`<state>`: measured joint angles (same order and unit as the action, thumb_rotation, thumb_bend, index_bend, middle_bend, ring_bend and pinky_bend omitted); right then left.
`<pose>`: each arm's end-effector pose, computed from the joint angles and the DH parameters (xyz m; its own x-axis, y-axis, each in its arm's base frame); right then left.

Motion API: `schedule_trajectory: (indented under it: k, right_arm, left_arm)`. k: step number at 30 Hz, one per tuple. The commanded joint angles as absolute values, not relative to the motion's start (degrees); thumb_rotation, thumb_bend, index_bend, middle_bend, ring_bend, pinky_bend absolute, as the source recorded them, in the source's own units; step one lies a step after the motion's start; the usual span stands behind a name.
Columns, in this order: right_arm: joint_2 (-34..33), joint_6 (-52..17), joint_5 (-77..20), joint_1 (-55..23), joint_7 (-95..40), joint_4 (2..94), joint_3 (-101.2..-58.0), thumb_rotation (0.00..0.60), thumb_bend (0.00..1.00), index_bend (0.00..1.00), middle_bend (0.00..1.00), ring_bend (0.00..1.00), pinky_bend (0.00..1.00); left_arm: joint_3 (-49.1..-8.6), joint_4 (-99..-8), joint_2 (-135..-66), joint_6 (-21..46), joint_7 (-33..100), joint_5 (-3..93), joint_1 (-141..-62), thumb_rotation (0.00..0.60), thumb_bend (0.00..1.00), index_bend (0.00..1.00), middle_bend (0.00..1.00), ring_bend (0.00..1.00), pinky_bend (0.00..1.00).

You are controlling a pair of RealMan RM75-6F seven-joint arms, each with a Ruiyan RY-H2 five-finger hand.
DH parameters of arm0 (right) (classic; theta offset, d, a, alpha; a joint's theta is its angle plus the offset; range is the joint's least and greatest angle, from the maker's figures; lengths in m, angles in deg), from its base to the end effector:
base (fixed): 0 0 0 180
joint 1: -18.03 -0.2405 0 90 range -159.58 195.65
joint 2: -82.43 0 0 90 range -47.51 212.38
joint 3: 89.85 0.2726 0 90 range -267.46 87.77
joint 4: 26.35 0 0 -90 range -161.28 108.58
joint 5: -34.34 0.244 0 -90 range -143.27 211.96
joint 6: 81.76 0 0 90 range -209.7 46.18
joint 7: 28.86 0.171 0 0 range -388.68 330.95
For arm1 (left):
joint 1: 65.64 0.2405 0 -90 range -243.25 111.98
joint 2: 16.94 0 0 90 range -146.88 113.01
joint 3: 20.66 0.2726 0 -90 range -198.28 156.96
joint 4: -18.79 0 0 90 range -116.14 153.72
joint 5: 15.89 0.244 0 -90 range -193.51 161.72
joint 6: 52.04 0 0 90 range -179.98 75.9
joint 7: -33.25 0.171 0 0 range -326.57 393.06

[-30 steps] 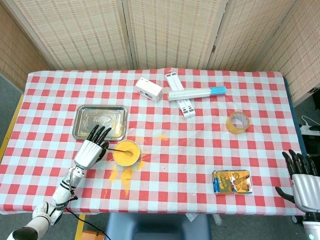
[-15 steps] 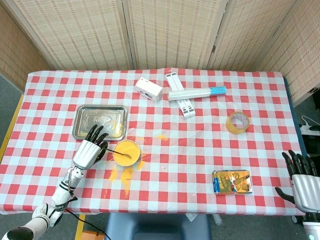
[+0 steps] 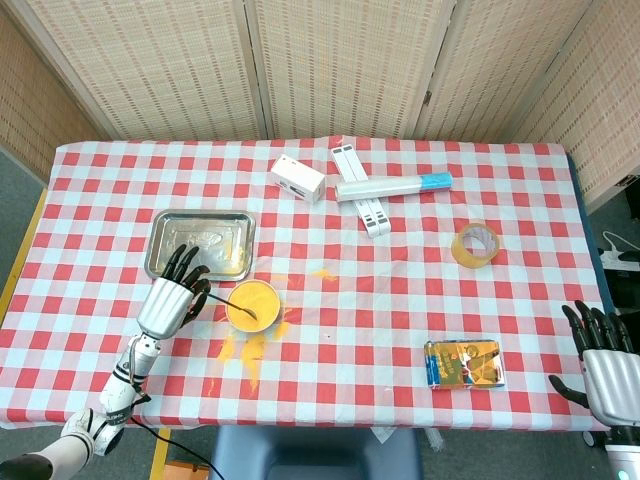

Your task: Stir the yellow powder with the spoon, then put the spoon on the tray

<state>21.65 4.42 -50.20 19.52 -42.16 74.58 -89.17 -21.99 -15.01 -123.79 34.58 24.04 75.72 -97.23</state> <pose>-0.3369 -0.1641 0.1380 0.5147 -0.0880 0.8529 -0.8473 0.0999 0.5216 -0.2662 0.3679 -0.0342 0.4521 -0.2230 0.8636 0.7358 -0.4540 -0.5025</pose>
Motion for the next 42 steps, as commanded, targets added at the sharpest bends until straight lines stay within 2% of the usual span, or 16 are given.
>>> schedule_trajectory:
  k: [1, 12, 20, 26, 37, 42]
  right_arm:
    - [21.77, 4.60, -50.39, 19.62, -41.96, 74.60, -89.24, 0.600, 0.09, 0.00, 0.00, 0.00, 0.00]
    - [22.29, 4.66, -51.02, 19.67, -40.82, 74.69, -89.42, 0.600, 0.09, 0.00, 0.00, 0.00, 0.00]
    - [22.89, 4.27, -51.02, 19.52, -39.61, 74.55, -89.40, 0.600, 0.09, 0.00, 0.00, 0.00, 0.00]
    - [23.13, 4.23, -50.29, 19.55, -39.04, 74.35, -89.08, 0.600, 0.09, 0.00, 0.00, 0.00, 0.00]
    - [23.15, 4.69, -50.33, 19.73, -39.03, 74.46, -88.97, 0.600, 0.09, 0.00, 0.00, 0.00, 0.00]
    - [23.15, 5.21, -50.87, 19.95, -39.12, 74.58, -89.10, 0.600, 0.09, 0.00, 0.00, 0.00, 0.00]
  left_arm:
    - [-22.25, -17.05, -122.82, 34.38, 24.37, 75.53, -96.93, 0.600, 0.68, 0.91, 0.34, 0.02, 0.00]
    - [-23.94, -22.12, -121.93, 34.33, 31.66, 75.56, -98.03, 0.600, 0.73, 0.91, 0.36, 0.05, 0.00]
    - [-26.83, -24.28, -122.86, 29.40, 40.72, 73.34, -101.14, 0.600, 0.74, 0.91, 0.37, 0.05, 0.00]
    - [-28.09, -23.76, -123.57, 26.55, 41.76, 71.80, -102.46, 0.600, 0.74, 0.91, 0.38, 0.06, 0.00]
    - [-26.59, -21.53, -124.28, 26.23, 41.52, 72.06, -101.38, 0.600, 0.74, 0.91, 0.39, 0.07, 0.00]
    - [-25.49, -23.86, -122.94, 27.52, 40.86, 72.75, -99.94, 0.600, 0.73, 0.91, 0.40, 0.07, 0.00]
